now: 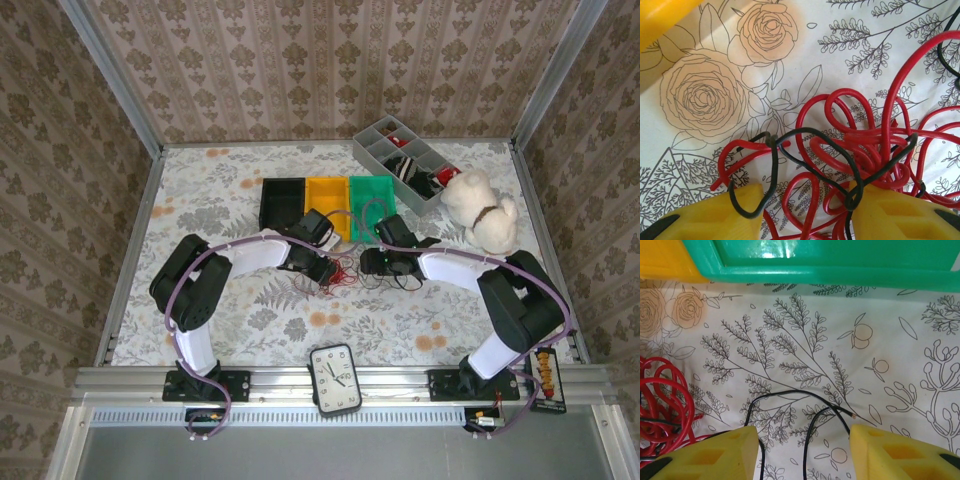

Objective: Untangle the cables

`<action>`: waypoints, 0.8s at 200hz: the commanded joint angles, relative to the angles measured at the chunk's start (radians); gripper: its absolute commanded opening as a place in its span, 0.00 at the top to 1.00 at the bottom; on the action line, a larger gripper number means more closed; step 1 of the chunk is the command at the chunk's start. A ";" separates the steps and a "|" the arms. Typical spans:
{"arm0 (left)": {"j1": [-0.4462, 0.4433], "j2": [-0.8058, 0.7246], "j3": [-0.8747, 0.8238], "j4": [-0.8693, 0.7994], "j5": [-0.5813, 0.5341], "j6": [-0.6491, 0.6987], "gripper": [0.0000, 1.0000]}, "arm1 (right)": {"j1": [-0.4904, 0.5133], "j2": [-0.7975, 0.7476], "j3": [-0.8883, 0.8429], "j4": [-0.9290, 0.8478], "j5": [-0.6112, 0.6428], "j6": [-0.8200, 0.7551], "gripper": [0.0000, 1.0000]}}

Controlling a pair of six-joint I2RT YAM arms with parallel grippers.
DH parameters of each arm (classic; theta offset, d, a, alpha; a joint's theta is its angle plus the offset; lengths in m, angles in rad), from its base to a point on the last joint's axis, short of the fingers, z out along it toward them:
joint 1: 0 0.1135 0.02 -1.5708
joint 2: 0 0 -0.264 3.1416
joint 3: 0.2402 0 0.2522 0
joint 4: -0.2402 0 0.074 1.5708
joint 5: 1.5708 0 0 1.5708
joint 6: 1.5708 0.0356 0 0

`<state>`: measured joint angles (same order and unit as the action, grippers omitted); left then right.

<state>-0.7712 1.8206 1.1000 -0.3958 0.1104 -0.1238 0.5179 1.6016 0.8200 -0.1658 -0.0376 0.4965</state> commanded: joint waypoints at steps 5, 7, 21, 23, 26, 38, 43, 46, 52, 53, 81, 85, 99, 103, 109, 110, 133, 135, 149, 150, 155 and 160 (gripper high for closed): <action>-0.012 0.032 -0.001 -0.019 0.000 0.027 0.52 | 0.014 0.009 0.021 -0.077 0.022 -0.025 0.48; -0.011 0.032 0.000 -0.018 0.000 0.026 0.52 | 0.014 0.010 0.021 -0.078 0.025 -0.026 0.48; -0.013 0.032 -0.001 -0.016 0.003 0.027 0.52 | 0.016 0.019 0.018 -0.090 0.029 -0.038 0.48; -0.012 0.032 -0.001 -0.016 0.004 0.026 0.52 | 0.016 0.022 0.019 -0.093 0.031 -0.039 0.48; -0.013 0.032 0.000 -0.016 0.005 0.027 0.52 | 0.015 0.027 0.021 -0.097 0.031 -0.040 0.48; -0.014 0.035 0.004 -0.016 0.005 0.027 0.52 | 0.017 0.044 0.031 -0.116 0.031 -0.049 0.48; -0.013 0.037 0.006 -0.015 0.005 0.027 0.52 | 0.019 0.051 0.035 -0.123 0.031 -0.054 0.48; -0.014 0.037 0.005 -0.016 0.005 0.026 0.52 | 0.020 0.055 0.039 -0.126 0.033 -0.056 0.49; -0.015 0.039 0.008 -0.018 0.005 0.027 0.52 | 0.022 0.064 0.044 -0.134 0.036 -0.060 0.49; -0.014 0.039 0.009 -0.018 0.005 0.026 0.51 | 0.023 0.066 0.046 -0.134 0.036 -0.061 0.49; -0.017 0.037 0.009 -0.021 0.000 0.027 0.51 | 0.042 0.112 0.079 -0.167 0.038 -0.084 0.63; -0.017 0.037 0.010 -0.021 -0.002 0.026 0.52 | 0.044 0.117 0.084 -0.172 0.039 -0.088 0.67; -0.017 0.037 0.010 -0.025 -0.004 0.026 0.52 | 0.057 0.131 0.094 -0.184 0.055 -0.098 0.88; -0.017 0.037 0.010 -0.026 -0.005 0.026 0.51 | 0.059 0.132 0.094 -0.187 0.062 -0.098 0.92; -0.017 0.039 0.010 -0.026 -0.006 0.026 0.51 | 0.058 0.128 0.092 -0.187 0.073 -0.093 0.97; -0.016 0.039 0.010 -0.026 -0.006 0.026 0.51 | 0.058 0.127 0.092 -0.187 0.074 -0.092 0.98; -0.019 0.041 0.014 -0.031 -0.009 0.027 0.51 | 0.025 0.054 0.051 -0.150 0.094 -0.058 1.00; -0.019 0.041 0.015 -0.032 -0.009 0.026 0.51 | 0.019 0.045 0.047 -0.146 0.094 -0.054 1.00; -0.019 0.046 0.020 -0.035 -0.008 0.028 0.51 | -0.039 -0.030 0.014 -0.116 0.084 -0.015 1.00; -0.018 0.046 0.020 -0.036 -0.008 0.028 0.51 | -0.044 -0.036 0.012 -0.114 0.085 -0.012 1.00; -0.019 0.048 0.023 -0.039 -0.006 0.028 0.51 | -0.069 -0.061 0.001 -0.108 0.084 0.002 1.00; -0.018 0.050 0.024 -0.042 -0.006 0.029 0.51 | -0.096 -0.094 -0.008 -0.103 0.084 0.017 1.00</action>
<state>-0.7734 1.8271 1.1076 -0.3973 0.1085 -0.1188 0.5240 1.6409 0.8623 -0.2913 0.0414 0.4397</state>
